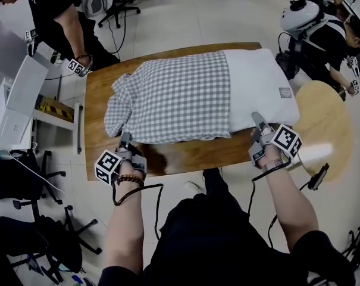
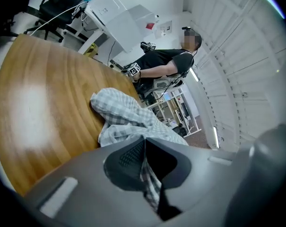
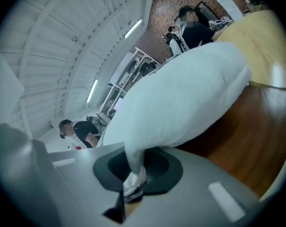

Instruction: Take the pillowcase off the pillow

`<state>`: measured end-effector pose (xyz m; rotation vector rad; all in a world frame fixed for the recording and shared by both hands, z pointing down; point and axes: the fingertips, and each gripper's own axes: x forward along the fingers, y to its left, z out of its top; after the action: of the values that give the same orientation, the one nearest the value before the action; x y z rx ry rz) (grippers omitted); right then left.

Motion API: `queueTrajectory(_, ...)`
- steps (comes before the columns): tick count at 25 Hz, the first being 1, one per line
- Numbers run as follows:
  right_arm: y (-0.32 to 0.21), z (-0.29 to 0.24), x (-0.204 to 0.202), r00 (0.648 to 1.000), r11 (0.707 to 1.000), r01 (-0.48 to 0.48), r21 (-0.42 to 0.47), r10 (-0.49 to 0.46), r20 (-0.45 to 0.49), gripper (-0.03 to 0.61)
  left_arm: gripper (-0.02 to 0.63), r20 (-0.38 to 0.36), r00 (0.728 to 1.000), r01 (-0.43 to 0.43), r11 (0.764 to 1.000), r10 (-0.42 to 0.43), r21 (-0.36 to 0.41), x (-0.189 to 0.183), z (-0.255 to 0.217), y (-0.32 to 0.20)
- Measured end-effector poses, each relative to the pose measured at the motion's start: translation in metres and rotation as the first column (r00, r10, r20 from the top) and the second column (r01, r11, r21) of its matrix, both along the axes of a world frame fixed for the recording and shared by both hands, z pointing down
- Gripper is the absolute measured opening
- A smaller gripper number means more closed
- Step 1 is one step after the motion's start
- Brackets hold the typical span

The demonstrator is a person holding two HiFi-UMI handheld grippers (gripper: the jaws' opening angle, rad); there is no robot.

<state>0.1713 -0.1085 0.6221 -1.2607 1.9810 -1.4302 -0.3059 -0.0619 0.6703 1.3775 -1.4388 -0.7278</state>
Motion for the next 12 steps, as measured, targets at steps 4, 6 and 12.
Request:
queueTrajectory(4, -0.001, -0.007, 0.016, 1.000, 1.000, -0.019, 0.013, 0.019, -0.020, 0.021, 0.009, -0.004, 0.999, 0.036, 0.999, -0.036, 0.023, -0.018, -0.009, 0.001)
queueTrajectory(6, 0.000, -0.009, 0.024, 0.999, 0.999, -0.025, 0.020, 0.026, -0.033, 0.021, 0.009, -0.008, 0.999, 0.054, 0.998, -0.054, 0.033, -0.026, -0.011, 0.003)
queueTrajectory(12, 0.003, -0.007, 0.046, 0.997, 0.999, -0.045, 0.027, 0.046, -0.054, 0.021, 0.009, -0.008, 0.996, 0.087, 0.995, -0.087, 0.041, -0.041, -0.013, 0.005)
